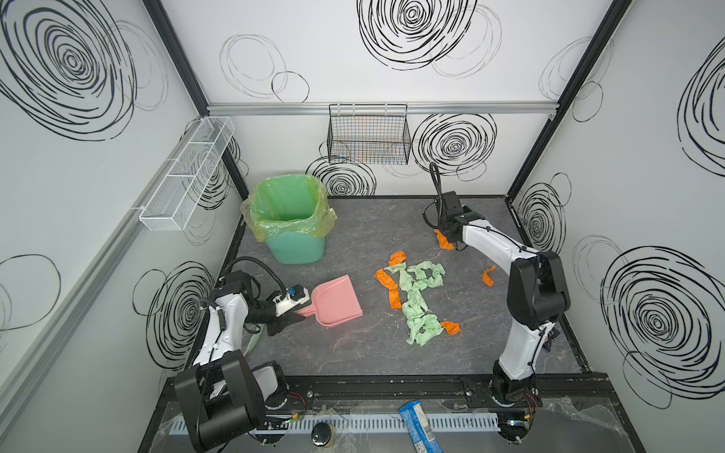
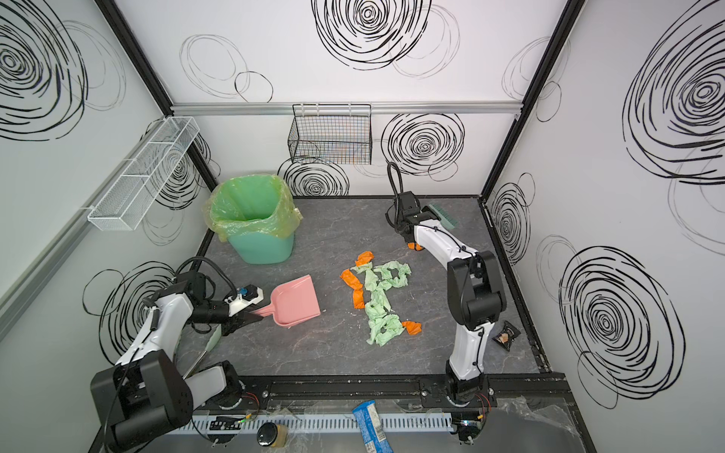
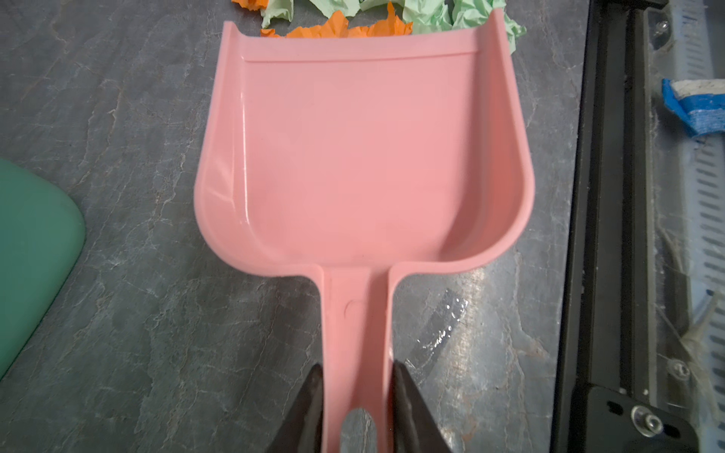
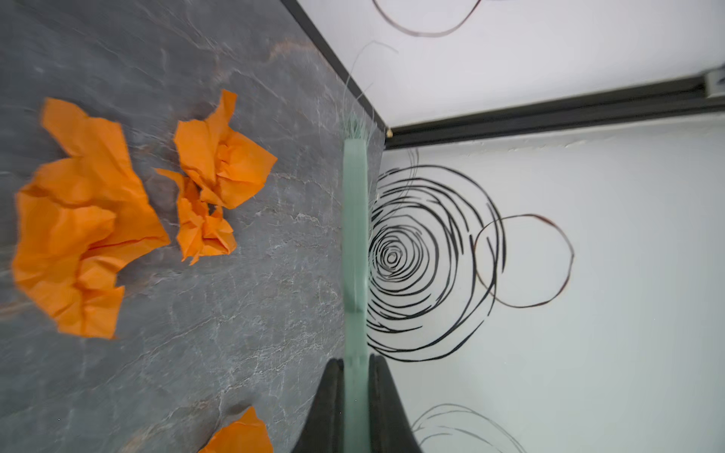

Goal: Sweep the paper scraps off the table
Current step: 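Sweep the far scraps toward the robot with the brush in the right gripper, then slide the pink dustpan toward the scrap pile with the left gripper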

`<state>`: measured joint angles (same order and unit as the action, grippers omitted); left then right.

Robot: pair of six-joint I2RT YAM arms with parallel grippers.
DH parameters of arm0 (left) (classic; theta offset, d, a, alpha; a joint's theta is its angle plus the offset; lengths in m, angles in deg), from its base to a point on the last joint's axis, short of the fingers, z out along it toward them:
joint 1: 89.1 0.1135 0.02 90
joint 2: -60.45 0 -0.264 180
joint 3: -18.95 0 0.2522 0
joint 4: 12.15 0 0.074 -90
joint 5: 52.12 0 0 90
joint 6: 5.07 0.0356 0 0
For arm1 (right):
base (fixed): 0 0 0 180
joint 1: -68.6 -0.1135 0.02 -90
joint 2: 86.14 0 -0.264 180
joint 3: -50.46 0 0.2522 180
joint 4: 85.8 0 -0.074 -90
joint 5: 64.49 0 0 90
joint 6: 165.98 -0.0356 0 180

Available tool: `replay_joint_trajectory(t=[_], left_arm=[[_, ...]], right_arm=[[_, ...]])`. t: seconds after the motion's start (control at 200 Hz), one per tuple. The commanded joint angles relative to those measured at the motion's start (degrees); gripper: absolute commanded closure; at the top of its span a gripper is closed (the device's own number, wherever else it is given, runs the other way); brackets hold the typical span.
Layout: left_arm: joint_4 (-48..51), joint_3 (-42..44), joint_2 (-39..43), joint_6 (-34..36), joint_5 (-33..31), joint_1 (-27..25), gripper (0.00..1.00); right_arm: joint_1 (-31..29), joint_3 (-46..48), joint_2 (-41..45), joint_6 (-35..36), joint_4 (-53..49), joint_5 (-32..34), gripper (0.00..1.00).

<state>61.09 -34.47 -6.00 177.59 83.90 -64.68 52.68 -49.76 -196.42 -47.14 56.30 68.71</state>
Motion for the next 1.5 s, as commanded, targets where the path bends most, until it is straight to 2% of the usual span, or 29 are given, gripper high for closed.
replay_joint_trajectory(t=[0.0, 0.16, 0.305, 0.445, 0.59, 0.86, 1.016, 1.221, 1.356, 1.496], left_arm=[[2.1, 1.2, 1.5, 0.3, 1.1, 0.0, 1.0], [1.4, 2.0, 1.2, 0.4, 0.7, 0.0, 1.0], [1.4, 1.6, -0.2, 1.3, -0.4, -0.2, 1.0], [0.3, 0.3, -2.3, 1.0, -1.8, -1.0, 1.0], [-1.5, -1.0, -3.6, -0.4, -3.5, -2.2, 1.0], [-11.2, -1.8, -5.3, -8.1, -10.8, -9.7, 1.0], [-13.7, -6.6, -8.6, -13.0, -13.4, -13.8, 1.0], [-20.6, -10.4, -11.6, -19.1, -21.2, -22.2, 1.0], [-22.9, -11.9, -14.2, -20.5, -25.2, -26.3, 1.0], [-22.8, -14.0, -17.3, -20.9, -24.8, -27.9, 1.0]], right_arm=[[1.5, -6.3, -7.1, -1.7, -0.5, 0.0, 1.0], [0.9, -7.1, -11.6, -1.1, 0.0, -1.6, 1.0], [-1.1, -2.8, -11.4, -1.0, 0.5, -1.5, 1.0], [-4.7, 5.2, -7.9, -1.1, 2.0, -0.3, 1.0], [-8.7, 13.2, -3.0, -4.5, -0.1, 0.3, 1.0], [-18.9, 21.8, 6.7, -13.6, -10.0, 0.4, 1.0], [-22.7, 19.6, 11.2, -22.1, -19.5, -0.2, 1.0], [-21.2, 7.5, 12.3, -34.4, -34.2, -0.1, 1.0], [-16.3, -0.4, 10.8, -42.9, -41.0, -7.6, 1.0], [-12.4, 0.4, 11.1, -47.0, -40.0, -14.8, 1.0]])
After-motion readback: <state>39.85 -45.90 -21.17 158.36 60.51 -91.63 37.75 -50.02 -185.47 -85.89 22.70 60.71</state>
